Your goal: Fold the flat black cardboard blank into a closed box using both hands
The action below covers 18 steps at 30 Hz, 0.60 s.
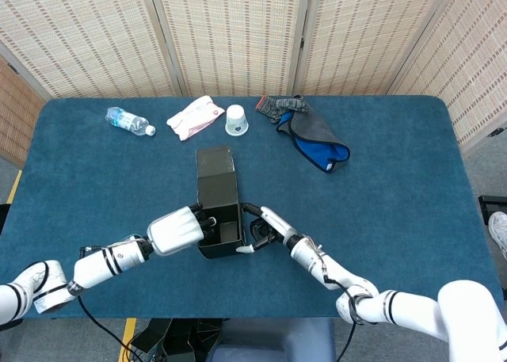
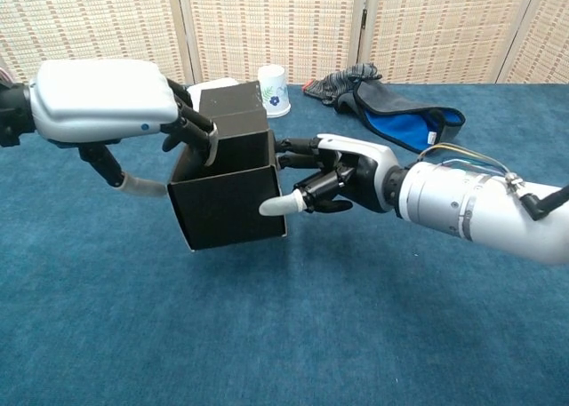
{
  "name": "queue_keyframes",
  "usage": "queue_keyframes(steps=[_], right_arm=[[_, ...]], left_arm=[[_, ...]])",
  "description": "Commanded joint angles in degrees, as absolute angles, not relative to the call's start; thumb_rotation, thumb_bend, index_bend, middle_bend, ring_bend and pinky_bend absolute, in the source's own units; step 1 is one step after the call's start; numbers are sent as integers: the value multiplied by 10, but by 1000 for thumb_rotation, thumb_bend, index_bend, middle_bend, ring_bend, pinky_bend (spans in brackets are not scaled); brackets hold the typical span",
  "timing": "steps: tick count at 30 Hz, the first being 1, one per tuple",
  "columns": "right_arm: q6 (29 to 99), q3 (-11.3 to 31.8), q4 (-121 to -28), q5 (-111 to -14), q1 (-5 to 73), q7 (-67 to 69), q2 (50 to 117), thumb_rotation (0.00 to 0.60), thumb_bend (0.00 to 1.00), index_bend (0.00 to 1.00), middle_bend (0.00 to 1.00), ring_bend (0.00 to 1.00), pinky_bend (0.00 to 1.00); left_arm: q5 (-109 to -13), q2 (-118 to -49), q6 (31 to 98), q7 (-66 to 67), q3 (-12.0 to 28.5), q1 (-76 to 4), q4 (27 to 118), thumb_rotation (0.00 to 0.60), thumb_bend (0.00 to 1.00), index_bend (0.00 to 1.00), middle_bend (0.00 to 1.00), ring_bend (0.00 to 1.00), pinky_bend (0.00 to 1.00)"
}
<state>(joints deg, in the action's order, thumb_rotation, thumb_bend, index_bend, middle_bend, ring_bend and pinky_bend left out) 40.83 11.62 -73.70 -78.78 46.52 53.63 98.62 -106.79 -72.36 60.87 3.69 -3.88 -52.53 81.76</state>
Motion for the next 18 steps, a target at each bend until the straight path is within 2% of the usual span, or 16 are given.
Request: queue_keyframes(steps=[1,5,14,18], right_arm=[[414,117,-725,-779,460,522,989,600,402,406,410,747,1000],[418,117,-713,-766,454,503,996,600,408,406,410,747,1000],[428,123,-689,-741,452,443,1037,600,409,406,398,747,1000],[432,130,-673,-728,457,407,1064,600,388,384,348,743,1000]], left_arm=[[-1046,-715,611,57,-33,-509,834,600,265,183,68,271,335],[-1030,-710,625,71,-29,-490,840,600,265,120,37,190,335],[-985,-692,660,73,-12,-449,841,600,265,101,26,179,335],[-976,-689,677,65,-7,-433,838,600,265,88,20,163,335]])
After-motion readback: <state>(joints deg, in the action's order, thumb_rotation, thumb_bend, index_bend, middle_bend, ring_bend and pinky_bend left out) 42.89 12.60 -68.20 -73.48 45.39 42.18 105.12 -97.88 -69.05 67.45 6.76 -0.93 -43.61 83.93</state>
